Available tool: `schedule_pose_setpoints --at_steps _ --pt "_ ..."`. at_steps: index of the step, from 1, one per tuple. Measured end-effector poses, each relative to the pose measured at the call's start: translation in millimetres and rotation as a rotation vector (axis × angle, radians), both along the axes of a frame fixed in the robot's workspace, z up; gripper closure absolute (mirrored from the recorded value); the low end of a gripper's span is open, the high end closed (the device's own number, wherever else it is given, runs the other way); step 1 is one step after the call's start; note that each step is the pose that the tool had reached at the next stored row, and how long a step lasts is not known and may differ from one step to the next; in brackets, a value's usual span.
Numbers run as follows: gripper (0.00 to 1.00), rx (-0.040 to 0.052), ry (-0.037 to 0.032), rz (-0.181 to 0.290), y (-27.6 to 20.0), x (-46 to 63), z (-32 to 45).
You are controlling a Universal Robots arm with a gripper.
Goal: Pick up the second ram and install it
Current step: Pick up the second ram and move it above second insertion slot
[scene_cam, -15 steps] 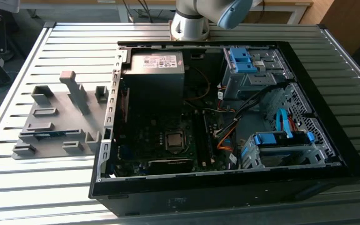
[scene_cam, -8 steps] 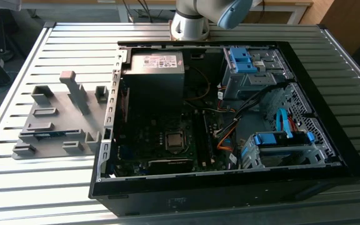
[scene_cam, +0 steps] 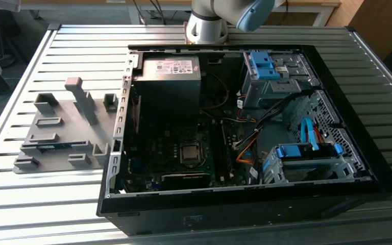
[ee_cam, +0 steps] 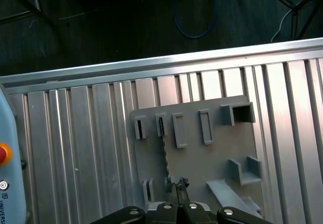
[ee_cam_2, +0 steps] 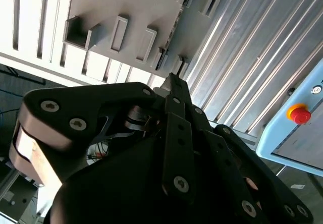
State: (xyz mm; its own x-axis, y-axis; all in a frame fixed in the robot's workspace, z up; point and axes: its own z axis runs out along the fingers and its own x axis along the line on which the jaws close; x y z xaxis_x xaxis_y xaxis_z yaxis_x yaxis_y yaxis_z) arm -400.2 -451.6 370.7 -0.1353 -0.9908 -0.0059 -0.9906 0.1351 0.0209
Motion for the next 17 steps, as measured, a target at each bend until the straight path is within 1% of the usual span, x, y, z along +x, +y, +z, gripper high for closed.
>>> schedule_pose_setpoints --at_steps 2,6,17 --pt "0.89 -0.0001 0.0001 0.009 0.0 -0.1 -0.6" --pt "0.89 -0.0001 -0.0006 0.044 0.0 -0.5 -1.9" --pt "0.89 0.0 -0.0019 0.051 0.3 -2.7 -6.8"
